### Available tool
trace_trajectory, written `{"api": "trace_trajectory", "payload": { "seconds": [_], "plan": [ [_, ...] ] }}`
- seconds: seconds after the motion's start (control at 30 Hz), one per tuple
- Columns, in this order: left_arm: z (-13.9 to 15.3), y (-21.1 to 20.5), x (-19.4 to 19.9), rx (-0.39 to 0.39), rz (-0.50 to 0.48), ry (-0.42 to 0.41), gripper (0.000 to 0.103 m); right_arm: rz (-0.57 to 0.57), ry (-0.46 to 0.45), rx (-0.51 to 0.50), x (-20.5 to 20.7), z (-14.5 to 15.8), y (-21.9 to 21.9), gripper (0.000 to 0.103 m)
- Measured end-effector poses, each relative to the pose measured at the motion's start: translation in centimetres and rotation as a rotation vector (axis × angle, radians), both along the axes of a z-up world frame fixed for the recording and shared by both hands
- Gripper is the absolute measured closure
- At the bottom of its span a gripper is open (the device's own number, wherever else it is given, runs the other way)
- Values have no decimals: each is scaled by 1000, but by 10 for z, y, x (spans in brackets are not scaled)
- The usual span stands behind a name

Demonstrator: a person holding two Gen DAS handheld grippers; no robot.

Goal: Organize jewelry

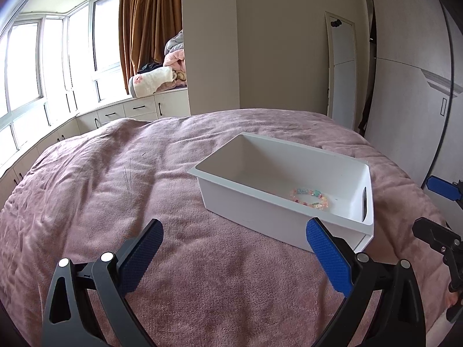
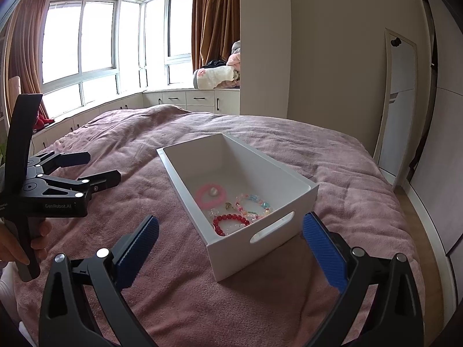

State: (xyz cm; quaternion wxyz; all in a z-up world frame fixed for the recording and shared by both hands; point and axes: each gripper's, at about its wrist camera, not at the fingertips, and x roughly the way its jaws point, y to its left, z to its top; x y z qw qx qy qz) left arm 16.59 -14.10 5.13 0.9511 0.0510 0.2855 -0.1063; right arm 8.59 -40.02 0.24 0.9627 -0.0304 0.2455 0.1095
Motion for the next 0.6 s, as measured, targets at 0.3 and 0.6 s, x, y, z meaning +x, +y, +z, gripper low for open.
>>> {"api": "trace_trajectory", "payload": {
  "seconds": [0.3, 0.6],
  "plan": [
    [1, -3, -4, 17, -18, -18, 3, -2, -5, 2, -1, 0, -1, 5],
    [2, -4, -4, 20, -20, -27, 3, -3, -4, 1, -2, 0, 1, 5]
  ]
}}
